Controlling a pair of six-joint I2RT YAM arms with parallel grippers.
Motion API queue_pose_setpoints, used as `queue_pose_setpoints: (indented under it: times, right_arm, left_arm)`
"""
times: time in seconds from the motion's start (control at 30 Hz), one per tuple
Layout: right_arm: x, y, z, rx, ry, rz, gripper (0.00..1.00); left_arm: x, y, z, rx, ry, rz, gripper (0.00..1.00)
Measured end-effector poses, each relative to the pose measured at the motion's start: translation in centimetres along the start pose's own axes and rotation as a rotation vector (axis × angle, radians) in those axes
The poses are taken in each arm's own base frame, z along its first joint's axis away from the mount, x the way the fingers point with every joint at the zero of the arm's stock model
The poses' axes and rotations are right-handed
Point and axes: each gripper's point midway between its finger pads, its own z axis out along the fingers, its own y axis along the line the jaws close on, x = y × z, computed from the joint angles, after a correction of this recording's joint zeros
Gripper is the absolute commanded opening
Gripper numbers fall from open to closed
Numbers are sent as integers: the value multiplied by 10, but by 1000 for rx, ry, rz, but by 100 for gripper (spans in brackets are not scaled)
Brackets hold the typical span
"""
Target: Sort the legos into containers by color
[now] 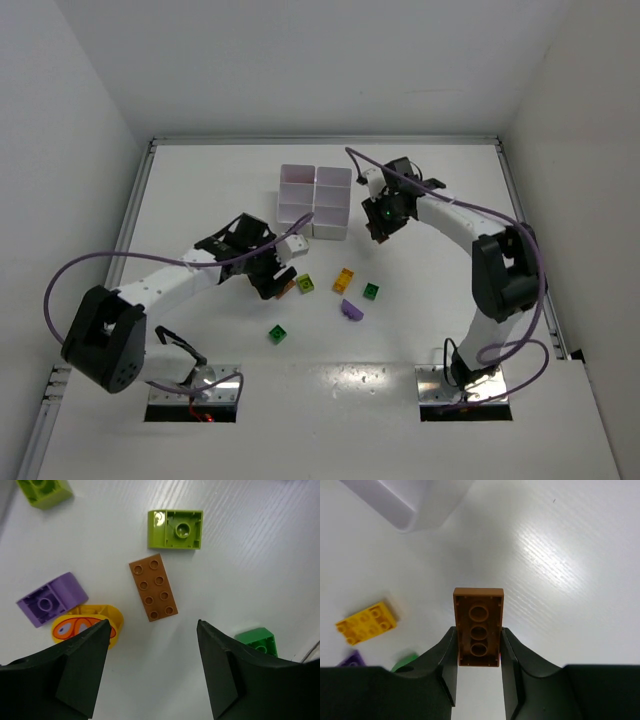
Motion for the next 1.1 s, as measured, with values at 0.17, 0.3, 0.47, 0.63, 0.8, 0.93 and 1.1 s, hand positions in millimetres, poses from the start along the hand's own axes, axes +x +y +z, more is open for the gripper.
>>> queue_pose_setpoints:
  times: [0.17, 0.3, 0.47, 0.63, 0.8, 0.93, 1.1]
  right_arm:
    - [-38, 3, -36, 1, -120, -17, 4]
    - [-50, 4, -46, -5, -152, -16, 4]
    - [-48, 5, -47, -10, -141, -1, 4]
    - [-45, -1, -48, -4, -135, 19, 4]
    - [-43, -12, -50, 10, -137, 53, 4]
    - [-45, -22, -53, 23, -147, 83, 4]
    - [-52, -31, -59, 38, -169, 103, 4]
  left_arm:
    - [21, -2, 15, 30, 105, -26, 77]
    - [17, 6, 21, 4, 135, -24, 77]
    - [11, 16, 31, -14, 152, -21, 77]
    - [14, 9, 40, 9, 183, -10, 77]
    - [21, 4, 47, 28, 213, -10, 76]
    - [26, -2, 52, 43, 237, -18, 76]
    - [36, -4, 61, 54, 279, -29, 68]
